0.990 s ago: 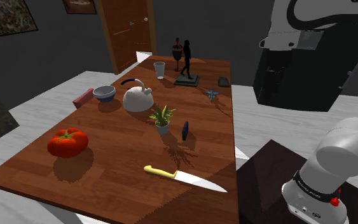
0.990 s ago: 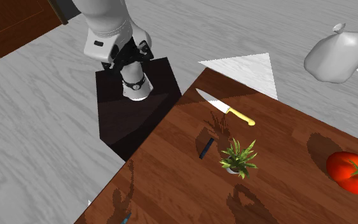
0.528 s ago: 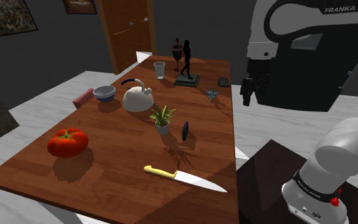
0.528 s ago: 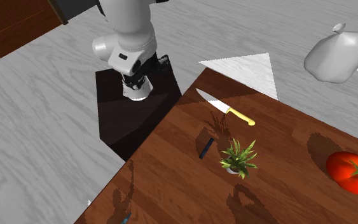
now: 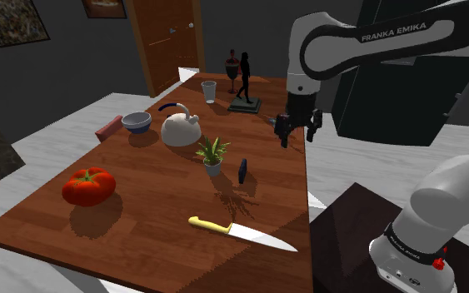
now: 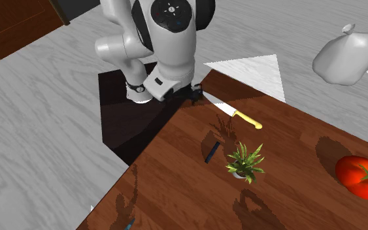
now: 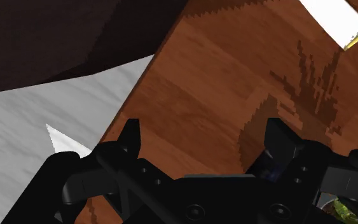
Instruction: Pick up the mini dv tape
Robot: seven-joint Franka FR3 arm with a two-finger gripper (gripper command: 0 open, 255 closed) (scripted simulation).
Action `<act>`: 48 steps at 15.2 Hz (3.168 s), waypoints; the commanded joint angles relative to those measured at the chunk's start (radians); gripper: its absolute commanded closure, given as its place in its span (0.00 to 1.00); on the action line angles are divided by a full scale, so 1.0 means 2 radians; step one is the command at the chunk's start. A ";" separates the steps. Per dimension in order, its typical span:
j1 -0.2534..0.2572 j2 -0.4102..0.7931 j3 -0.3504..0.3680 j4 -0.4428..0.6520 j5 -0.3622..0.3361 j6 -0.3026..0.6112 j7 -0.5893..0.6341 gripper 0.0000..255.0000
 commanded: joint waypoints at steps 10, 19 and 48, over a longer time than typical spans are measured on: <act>-0.045 0.231 0.094 0.124 -0.079 0.110 0.287 0.00; -0.029 0.365 0.084 0.206 -0.162 0.144 0.432 0.00; -0.033 0.341 0.088 0.235 -0.147 0.093 0.424 1.00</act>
